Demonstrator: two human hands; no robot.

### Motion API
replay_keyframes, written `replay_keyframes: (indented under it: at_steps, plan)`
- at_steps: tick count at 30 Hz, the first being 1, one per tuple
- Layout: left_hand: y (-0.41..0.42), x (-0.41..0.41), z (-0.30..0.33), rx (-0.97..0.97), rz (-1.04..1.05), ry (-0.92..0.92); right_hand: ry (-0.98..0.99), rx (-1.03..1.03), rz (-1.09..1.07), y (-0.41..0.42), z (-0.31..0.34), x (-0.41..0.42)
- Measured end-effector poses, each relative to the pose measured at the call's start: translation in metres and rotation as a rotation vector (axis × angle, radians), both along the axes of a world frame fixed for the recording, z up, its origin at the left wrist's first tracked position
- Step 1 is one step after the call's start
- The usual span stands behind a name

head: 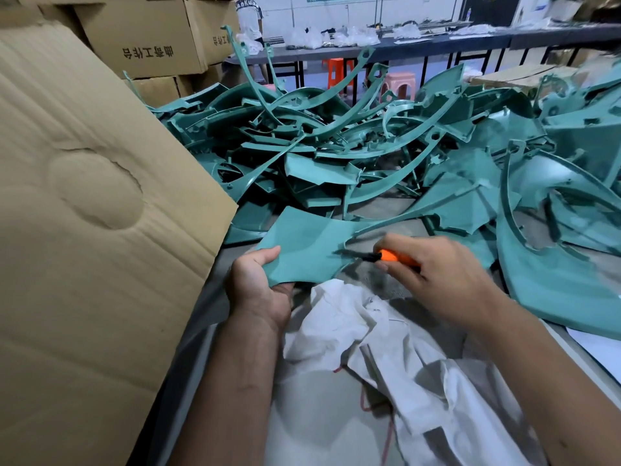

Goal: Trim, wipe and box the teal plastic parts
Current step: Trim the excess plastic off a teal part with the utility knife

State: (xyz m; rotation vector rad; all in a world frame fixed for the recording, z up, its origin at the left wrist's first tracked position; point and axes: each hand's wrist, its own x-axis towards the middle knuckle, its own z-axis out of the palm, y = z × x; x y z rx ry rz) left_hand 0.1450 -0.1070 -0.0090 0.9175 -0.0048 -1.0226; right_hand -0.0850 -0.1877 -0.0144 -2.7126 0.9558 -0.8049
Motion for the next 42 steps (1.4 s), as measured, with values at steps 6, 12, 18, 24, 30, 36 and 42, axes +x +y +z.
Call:
replay_keyframes:
  at_steps: [6,12,18,24,30,36,42]
  plan:
    - [-0.001,0.002,0.0,-0.011,-0.009,-0.084,-0.079,0.071,0.053,0.004,0.002,0.003]
    - [0.001,0.002,0.001,-0.053,0.012,-0.1,-0.056,0.04,0.026,0.008,-0.001,0.009]
    - [0.002,0.003,0.005,-0.067,0.023,-0.117,-0.169,0.195,0.124,0.006,0.006,-0.001]
    - [0.003,0.006,0.009,-0.094,0.079,-0.061,-0.208,0.048,0.005,0.019,0.004,0.015]
    - [0.0,-0.011,0.012,-0.117,0.102,0.054,-0.181,-0.009,-0.065,0.023,0.001,0.021]
    - [-0.001,-0.017,0.01,-0.12,0.158,0.1,-0.129,-0.033,-0.096,0.027,0.004,0.024]
    - [0.0,-0.017,0.012,-0.111,0.21,0.093,-0.077,-0.084,-0.195,0.032,0.007,0.024]
